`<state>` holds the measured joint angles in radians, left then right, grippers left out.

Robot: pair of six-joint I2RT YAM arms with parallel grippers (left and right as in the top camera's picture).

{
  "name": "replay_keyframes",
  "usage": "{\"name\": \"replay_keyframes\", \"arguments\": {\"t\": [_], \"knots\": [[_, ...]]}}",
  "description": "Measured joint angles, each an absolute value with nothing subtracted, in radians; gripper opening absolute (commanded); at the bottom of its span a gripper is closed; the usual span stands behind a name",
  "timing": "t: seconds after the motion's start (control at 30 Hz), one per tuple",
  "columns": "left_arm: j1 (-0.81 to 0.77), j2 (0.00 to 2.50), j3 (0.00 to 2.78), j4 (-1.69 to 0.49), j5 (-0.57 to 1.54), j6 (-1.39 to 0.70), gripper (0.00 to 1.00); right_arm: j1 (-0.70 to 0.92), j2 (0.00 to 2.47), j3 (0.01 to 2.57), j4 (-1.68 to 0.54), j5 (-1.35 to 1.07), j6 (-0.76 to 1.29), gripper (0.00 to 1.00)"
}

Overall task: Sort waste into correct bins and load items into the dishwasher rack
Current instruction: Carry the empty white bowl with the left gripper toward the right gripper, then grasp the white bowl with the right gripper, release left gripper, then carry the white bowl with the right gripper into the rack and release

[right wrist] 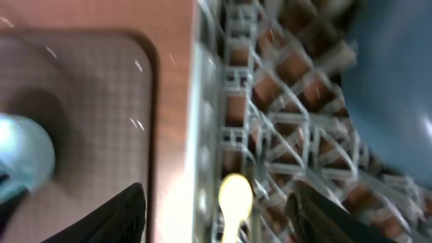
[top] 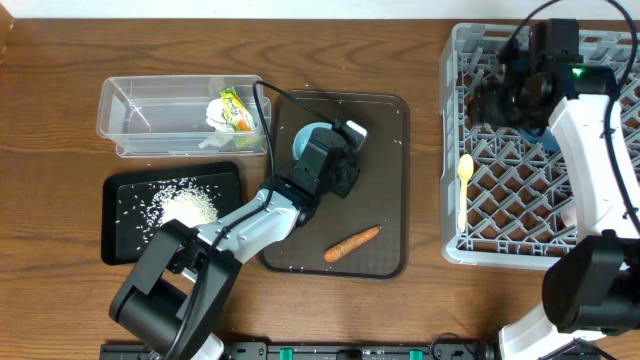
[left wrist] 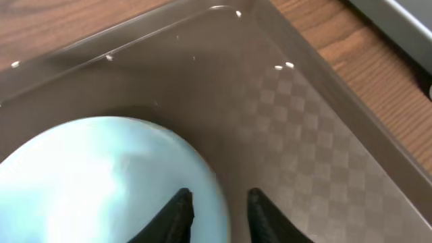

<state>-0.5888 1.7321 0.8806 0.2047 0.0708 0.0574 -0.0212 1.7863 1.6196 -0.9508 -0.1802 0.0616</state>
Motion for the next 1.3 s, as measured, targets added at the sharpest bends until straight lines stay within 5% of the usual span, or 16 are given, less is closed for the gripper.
{"name": "replay_keyframes", "arguments": {"t": [0.43, 0.77, 1.03, 1.2, 1.3], "knots": [[-0.413, 1.388, 0.882, -0.23, 0.071, -0.04, 0.47, 0.231, 1.807, 1.623, -0.726, -0.266, 0.068, 0.73], [-0.245, 1.23, 0.882, -0.43, 0.071, -0.056, 0.47, 0.415, 2.003, 1.624, -0.69, -0.275, 0.072, 0.58], [-0.202, 1.225, 0.882, -0.439, 0.07, -0.056, 0.48, 0.481, 2.129, 1.624, -0.727, -0.257, 0.101, 0.34], [-0.203, 1.225, 0.882, -0.439, 0.071, -0.056, 0.48, 0.482, 2.177, 1.624, -0.744, -0.213, 0.125, 0.01], [-0.203, 1.225, 0.882, -0.439, 0.071, -0.056, 0.48, 0.476, 2.178, 1.624, -0.741, -0.204, 0.134, 0.01]]}}
